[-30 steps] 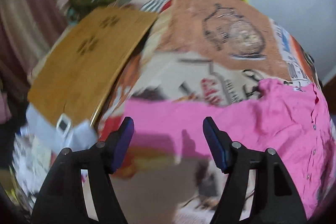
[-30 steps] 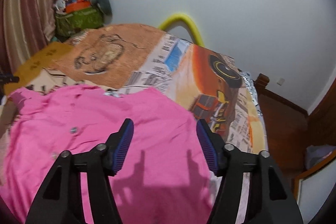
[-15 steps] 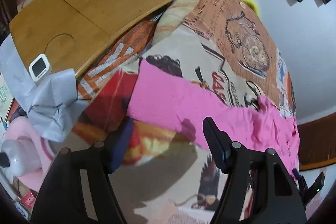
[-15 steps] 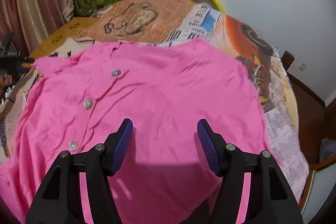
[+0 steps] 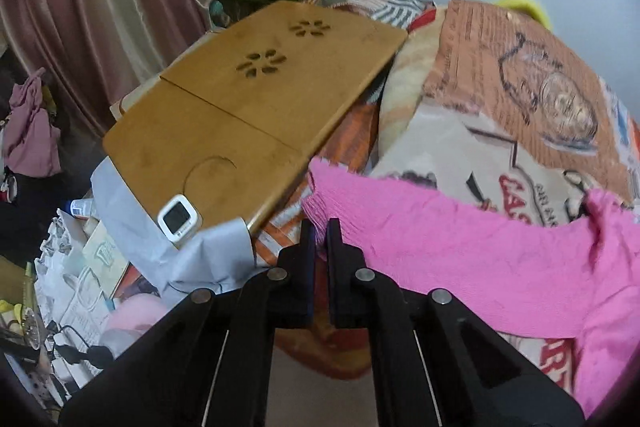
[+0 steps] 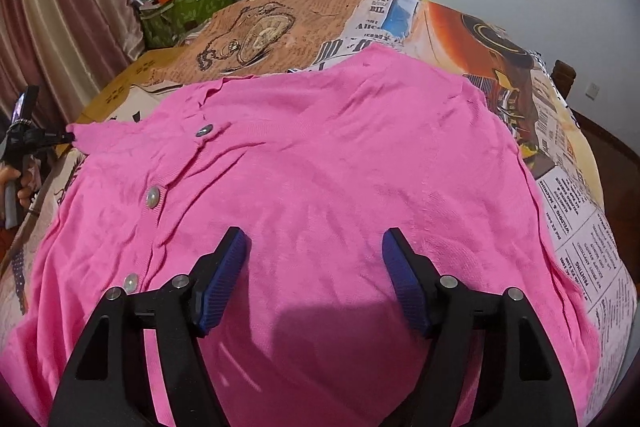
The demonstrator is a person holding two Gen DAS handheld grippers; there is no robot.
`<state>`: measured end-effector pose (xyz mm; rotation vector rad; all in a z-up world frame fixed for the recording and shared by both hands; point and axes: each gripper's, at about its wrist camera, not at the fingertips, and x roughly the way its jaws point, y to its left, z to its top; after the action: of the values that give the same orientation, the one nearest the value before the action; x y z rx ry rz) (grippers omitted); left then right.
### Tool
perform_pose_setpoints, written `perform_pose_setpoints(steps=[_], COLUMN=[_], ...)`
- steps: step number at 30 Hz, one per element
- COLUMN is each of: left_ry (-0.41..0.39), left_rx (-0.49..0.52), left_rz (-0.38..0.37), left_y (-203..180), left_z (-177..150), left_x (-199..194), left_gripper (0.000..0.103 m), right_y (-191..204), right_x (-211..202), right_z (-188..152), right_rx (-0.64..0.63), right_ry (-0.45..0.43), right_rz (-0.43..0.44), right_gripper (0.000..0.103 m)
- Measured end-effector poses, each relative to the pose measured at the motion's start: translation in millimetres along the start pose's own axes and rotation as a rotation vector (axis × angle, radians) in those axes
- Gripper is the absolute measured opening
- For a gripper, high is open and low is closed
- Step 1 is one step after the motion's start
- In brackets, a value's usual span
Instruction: Fold small clothes
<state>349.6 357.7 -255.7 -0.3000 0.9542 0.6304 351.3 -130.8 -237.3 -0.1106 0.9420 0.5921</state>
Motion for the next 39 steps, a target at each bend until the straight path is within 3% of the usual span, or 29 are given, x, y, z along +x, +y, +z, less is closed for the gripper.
perform_pose_setpoints(steps=[6, 13, 17, 21, 24, 32, 33, 35, 36, 37, 39], left_ry=[-0.139, -0.272, -0.303, -0.278, -0.233, 0.045, 0.081, 0.135, 0.136, 0.117, 0.059], left_rx=[0.061, 0.193, 0.282, 0.377, 0.440, 0.508, 0.518, 0.556, 0.573, 0.577, 0.589], left_rz=[-0.055, -0.252, -0.360, -0.459, -0.491, -0.618, -0.633, -0.622, -0.596, -0.587, -0.563], left_y=[-26, -107, -164, -226, -268, -333, -340, -348, -350, -348, -338], left_z=[19, 32, 26, 9, -11, -56, -61, -69, -73, -76, -78], left_x=[-57, -142, -175, -188, -185, -135, -131, -127, -128, -130, -142], left_gripper=[0.004, 0.004, 0.004, 0.004, 0.004, 0.004, 0.008, 0.027, 0.042, 0.050, 0.057], right_y=[1, -1, -3, -6, -4, -3, -2, -1, 0, 0, 2], right_x=[-4, -26, -42, -51, -53, -58, -58, -56, -56, -57, -59], right_z=[1, -2, -5, -9, -10, -13, -13, -13, -14, -14, -15], right_rx=[0.011, -0.013, -0.022, -0.018, -0.023, -0.005, -0.004, -0.004, -0.004, -0.003, -0.001], right_ry=[0.013, -0.020, -0.054, -0.081, -0.093, -0.121, -0.121, -0.118, -0.116, -0.115, -0.113], right_rz=[0.001, -0.023, -0.036, -0.031, -0.008, 0.019, 0.018, 0.016, 0.015, 0.015, 0.016], right_gripper=[0.067, 0.067, 0.067, 0.067, 0.067, 0.067, 0.067, 0.067, 0.067, 0.067, 0.067])
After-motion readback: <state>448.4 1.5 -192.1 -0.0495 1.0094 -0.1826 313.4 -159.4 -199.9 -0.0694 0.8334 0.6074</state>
